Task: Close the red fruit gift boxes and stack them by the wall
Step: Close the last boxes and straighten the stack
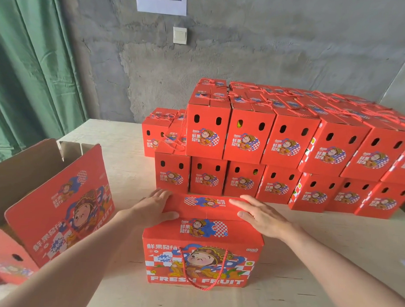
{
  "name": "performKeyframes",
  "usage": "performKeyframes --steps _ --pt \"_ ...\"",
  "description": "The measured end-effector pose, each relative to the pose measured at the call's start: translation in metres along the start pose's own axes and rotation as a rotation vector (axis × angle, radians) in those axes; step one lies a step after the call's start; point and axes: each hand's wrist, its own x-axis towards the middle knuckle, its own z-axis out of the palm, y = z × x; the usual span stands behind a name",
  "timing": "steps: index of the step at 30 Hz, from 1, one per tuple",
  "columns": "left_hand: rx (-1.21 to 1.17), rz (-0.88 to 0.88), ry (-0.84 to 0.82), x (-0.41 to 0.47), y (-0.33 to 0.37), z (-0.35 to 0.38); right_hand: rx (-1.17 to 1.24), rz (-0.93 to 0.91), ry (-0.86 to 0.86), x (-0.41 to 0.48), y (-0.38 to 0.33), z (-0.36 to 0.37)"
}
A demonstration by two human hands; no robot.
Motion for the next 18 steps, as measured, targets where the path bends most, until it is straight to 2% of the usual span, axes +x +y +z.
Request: performKeyframes --steps 5,10,18 --pt "0.169 0.044 -0.013 0.0016 0.0009 0.003 -0.014 -0.025 0.051 0.0002 -0.0006 0.0038" --pt "0.201 0.047 0.033 0.0013 0.0006 0.0084 0.002 -0.017 0.082 0.0012 -0.0011 0.0073" --pt "0.219 0.054 0.005 0.0021 -0.0016 0.0066 -0.02 -0.038 0.066 0.0001 -0.0076 0.0062"
